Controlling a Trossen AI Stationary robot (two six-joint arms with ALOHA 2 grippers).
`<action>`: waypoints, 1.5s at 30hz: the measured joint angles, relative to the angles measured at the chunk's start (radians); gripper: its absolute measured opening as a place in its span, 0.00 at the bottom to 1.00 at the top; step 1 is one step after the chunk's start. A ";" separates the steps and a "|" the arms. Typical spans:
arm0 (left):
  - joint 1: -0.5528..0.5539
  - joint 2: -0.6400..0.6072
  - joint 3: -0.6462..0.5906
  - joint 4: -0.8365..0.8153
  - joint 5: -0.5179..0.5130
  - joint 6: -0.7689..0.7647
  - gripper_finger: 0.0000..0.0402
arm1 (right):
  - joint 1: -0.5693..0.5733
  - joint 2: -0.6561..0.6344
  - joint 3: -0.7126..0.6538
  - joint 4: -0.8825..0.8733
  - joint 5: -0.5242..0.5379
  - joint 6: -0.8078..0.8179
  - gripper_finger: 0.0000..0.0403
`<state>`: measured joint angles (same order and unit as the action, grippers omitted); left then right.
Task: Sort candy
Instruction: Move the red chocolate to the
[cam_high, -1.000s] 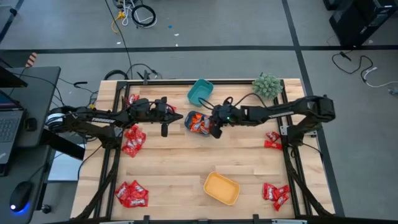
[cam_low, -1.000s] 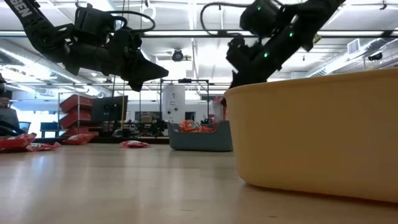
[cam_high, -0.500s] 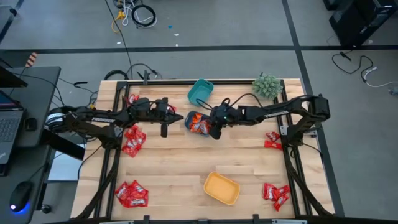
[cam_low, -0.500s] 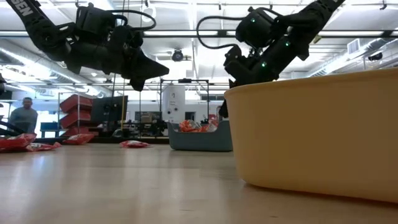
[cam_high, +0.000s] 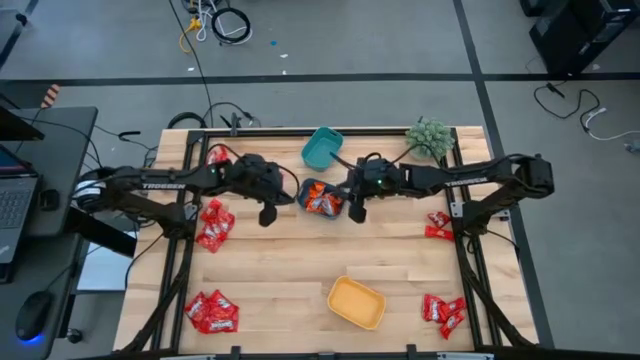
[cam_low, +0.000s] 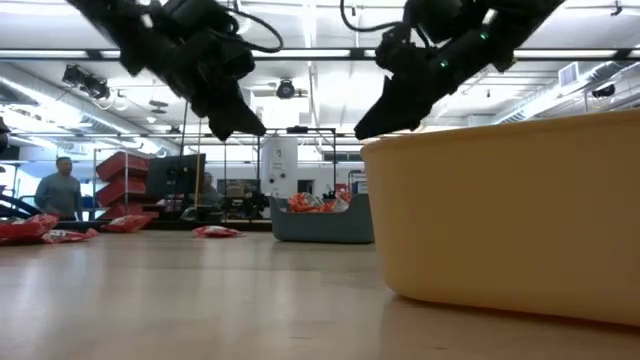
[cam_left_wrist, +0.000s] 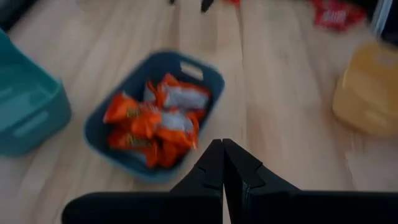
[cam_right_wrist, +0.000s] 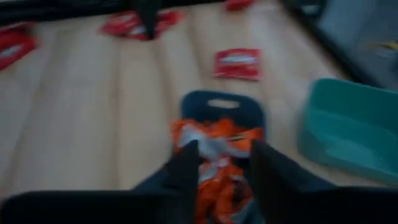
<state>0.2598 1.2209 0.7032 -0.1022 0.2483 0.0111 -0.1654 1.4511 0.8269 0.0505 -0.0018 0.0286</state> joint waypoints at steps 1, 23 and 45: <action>-0.015 0.000 0.026 -0.058 -0.019 0.008 0.00 | 0.000 0.002 -0.020 0.027 -0.051 -0.004 0.17; -0.206 0.000 0.228 -0.821 -0.128 -0.469 0.00 | 0.001 0.006 -0.323 0.571 -0.157 0.001 0.01; -0.132 0.000 0.009 -0.889 -0.275 -0.788 0.00 | 0.001 0.006 -0.332 0.608 -0.156 -0.025 0.00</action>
<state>0.1279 1.2206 0.7127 -0.9917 -0.0271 -0.7766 -0.1642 1.4570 0.4946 0.6589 -0.1581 0.0038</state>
